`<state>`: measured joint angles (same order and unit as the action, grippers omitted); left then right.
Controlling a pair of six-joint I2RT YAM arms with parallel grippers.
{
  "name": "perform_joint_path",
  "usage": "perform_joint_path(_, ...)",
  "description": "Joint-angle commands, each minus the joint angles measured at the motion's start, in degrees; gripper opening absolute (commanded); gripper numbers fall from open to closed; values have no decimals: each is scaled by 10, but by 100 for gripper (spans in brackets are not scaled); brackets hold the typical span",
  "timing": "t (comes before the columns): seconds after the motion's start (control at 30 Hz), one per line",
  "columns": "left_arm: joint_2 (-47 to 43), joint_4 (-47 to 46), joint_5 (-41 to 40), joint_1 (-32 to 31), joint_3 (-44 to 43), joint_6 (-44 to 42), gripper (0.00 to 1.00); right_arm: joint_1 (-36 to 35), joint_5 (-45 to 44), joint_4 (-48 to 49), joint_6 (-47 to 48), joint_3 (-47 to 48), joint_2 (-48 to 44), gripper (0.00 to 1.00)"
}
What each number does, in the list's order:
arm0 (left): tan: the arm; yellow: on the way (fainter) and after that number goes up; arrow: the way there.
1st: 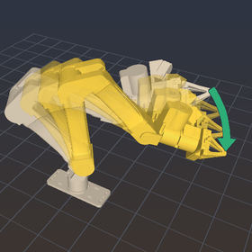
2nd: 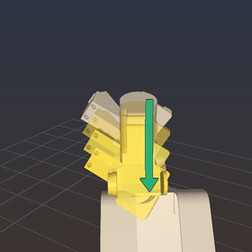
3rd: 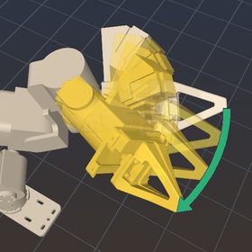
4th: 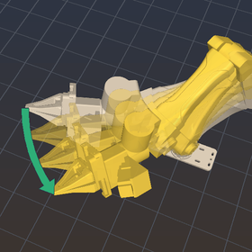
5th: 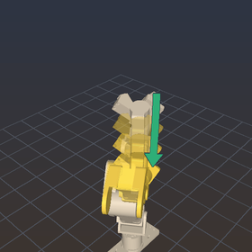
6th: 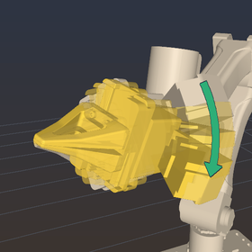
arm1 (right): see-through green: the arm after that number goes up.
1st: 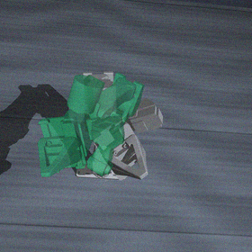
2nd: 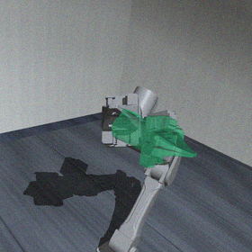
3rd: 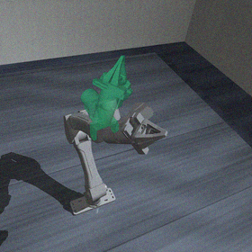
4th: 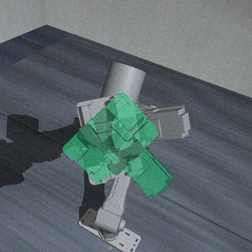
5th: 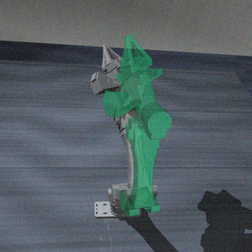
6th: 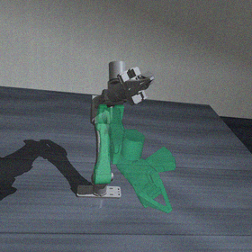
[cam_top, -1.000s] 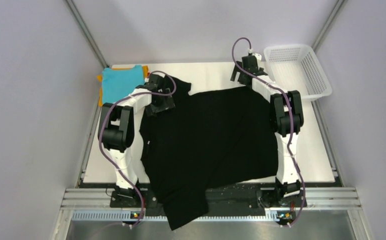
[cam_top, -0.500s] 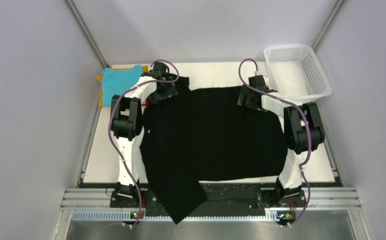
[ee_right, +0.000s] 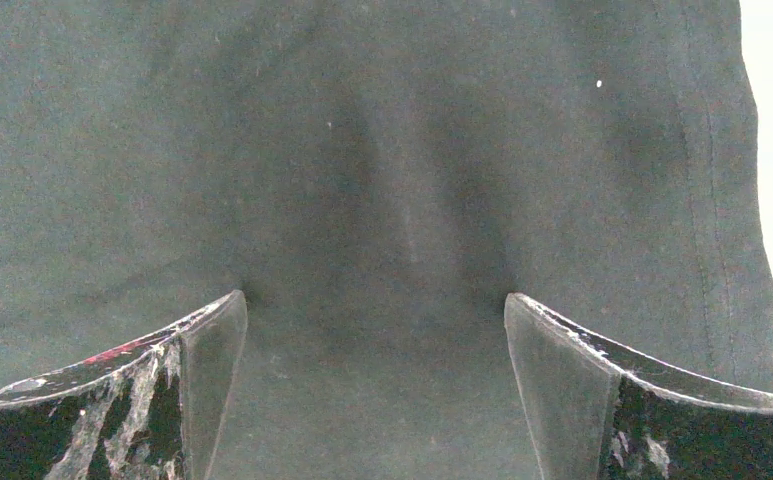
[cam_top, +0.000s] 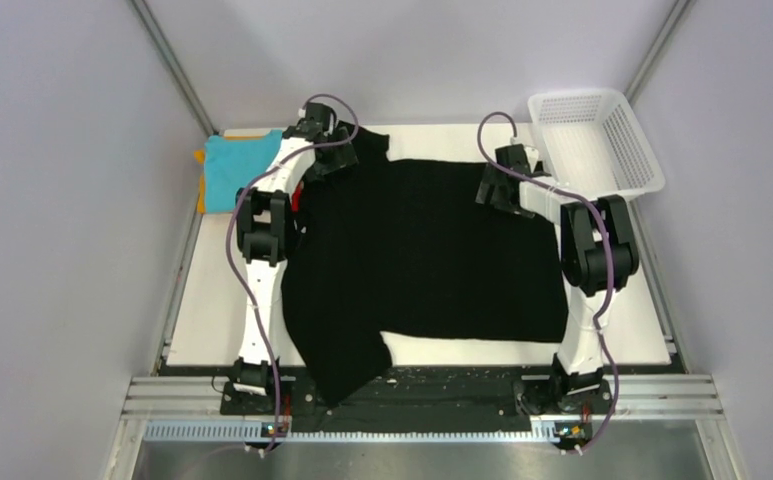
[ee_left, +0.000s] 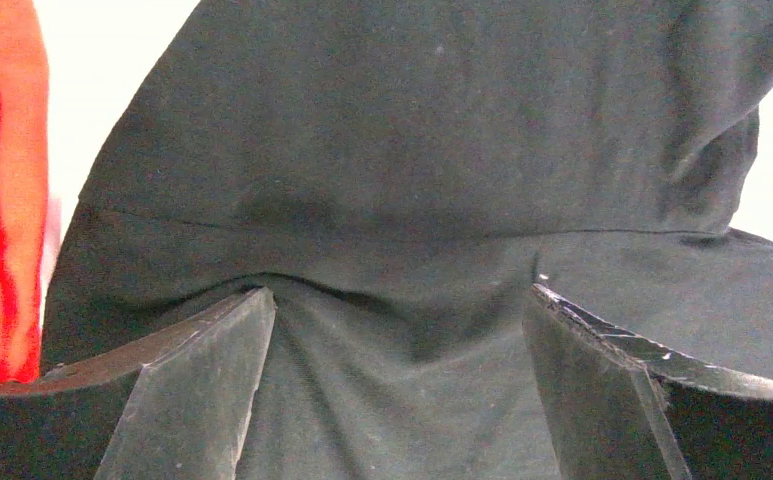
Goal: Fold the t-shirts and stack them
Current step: Flatten out the tshirt
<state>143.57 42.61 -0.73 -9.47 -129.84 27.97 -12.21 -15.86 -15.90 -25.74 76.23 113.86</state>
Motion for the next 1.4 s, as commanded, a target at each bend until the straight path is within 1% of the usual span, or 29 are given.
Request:
perform_joint_path(0.0,44,-84,57,19,-20,7,99,18,-17,-4,3,50,34,99)
perform_joint_path(0.17,80,-98,57,25,-89,8,99,18,-16,-14,14,103,69,99)
perform_joint_path(0.3,67,-106,85,29,-87,6,99,18,-13,-22,12,116,64,99)
perform_joint_path(0.43,11,-112,112,27,-37,-14,99,18,5,-29,21,114,26,99)
perform_joint_path(0.63,-125,-97,96,13,44,-47,99,5,10,-60,37,109,-53,99)
perform_joint_path(0.73,-230,-97,75,-1,132,-51,99,-10,5,-73,33,74,-113,99)
perform_joint_path(0.8,-303,-97,55,-14,209,-44,99,-20,3,-80,25,37,-159,99)
perform_joint_path(0.97,-502,-81,13,-54,454,5,99,-28,31,-89,6,-101,-280,99)
perform_joint_path(1.0,-542,-78,-14,-65,510,15,99,-29,34,-89,0,-131,-316,99)
perform_joint_path(1.07,-623,-61,-58,-95,608,47,99,-30,40,-90,-14,-182,-369,99)
perform_joint_path(1.13,-692,-27,-79,-127,695,84,99,-30,45,-89,-25,-224,-415,99)
perform_joint_path(1.2,-754,42,-105,-156,768,138,99,-29,49,-88,-28,-257,-451,99)
perform_joint_path(1.27,-812,98,-102,-183,832,195,98,-30,50,-91,-28,-279,-473,99)
perform_joint_path(1.37,-904,139,-62,-236,913,280,96,-29,58,-98,-30,-300,-496,99)
